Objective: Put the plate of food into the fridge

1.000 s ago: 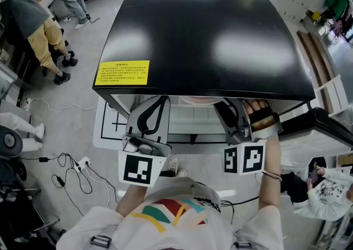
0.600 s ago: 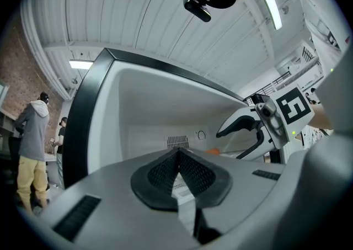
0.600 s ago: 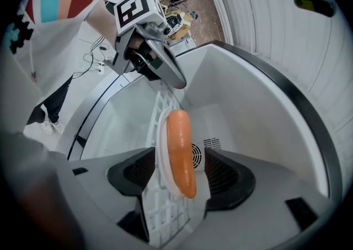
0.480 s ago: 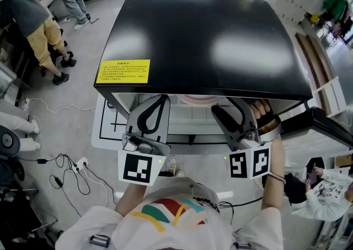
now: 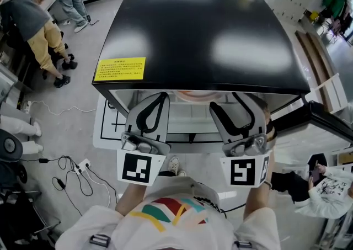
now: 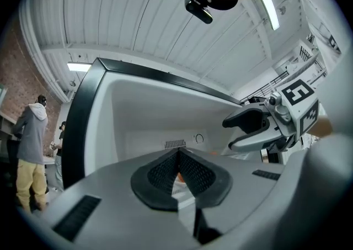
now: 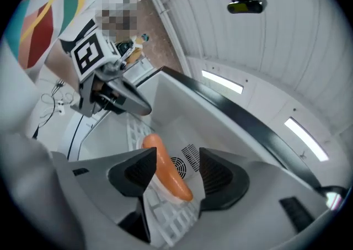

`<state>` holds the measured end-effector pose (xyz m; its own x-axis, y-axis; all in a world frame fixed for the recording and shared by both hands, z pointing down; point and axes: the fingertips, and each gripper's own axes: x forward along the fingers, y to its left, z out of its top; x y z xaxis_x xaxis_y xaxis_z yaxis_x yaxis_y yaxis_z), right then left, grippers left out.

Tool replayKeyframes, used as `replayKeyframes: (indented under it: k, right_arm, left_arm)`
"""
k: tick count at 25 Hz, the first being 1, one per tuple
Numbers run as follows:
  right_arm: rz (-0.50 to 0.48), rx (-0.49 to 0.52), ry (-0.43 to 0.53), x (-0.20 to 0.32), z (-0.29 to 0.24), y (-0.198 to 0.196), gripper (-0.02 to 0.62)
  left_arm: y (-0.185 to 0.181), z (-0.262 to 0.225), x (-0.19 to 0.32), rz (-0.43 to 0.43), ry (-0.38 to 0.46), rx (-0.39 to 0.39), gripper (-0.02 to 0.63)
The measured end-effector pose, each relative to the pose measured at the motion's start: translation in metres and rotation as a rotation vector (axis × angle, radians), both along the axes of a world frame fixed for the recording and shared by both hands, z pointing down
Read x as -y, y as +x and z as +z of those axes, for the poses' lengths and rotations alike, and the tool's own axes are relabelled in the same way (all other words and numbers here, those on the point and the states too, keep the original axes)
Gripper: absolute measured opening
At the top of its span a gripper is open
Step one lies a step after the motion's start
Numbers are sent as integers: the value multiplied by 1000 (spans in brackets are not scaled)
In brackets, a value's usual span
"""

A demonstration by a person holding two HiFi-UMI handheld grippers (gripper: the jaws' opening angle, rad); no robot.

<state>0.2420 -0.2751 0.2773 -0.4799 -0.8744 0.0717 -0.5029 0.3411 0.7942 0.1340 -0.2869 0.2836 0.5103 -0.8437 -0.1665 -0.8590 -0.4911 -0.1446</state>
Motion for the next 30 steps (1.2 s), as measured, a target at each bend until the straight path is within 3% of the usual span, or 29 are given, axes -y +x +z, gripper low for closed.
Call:
replayKeyframes:
  k: [4, 8, 14, 19, 24, 30]
  right_arm:
    - [-27, 172, -15, -12, -13, 2, 199]
    - [-49, 421, -49, -21, -25, 11, 182]
    - [-24, 604, 8, -29, -35, 20, 9]
    - [12, 839, 0, -35, -29, 36, 2]
    - [194, 888, -33, -30, -2, 49, 2]
    - [202, 900, -111, -31, 19, 44, 2]
  left_arm:
    - [5, -2, -4, 11, 5, 1, 6]
    - [13, -3, -8, 28, 6, 10, 6]
    - [16, -6, -11, 37, 16, 13, 6]
    - [21, -6, -13, 47, 24, 13, 6]
    - [28, 5, -18, 64, 11, 21, 6]
    - [27, 10, -18, 66, -8, 28, 6]
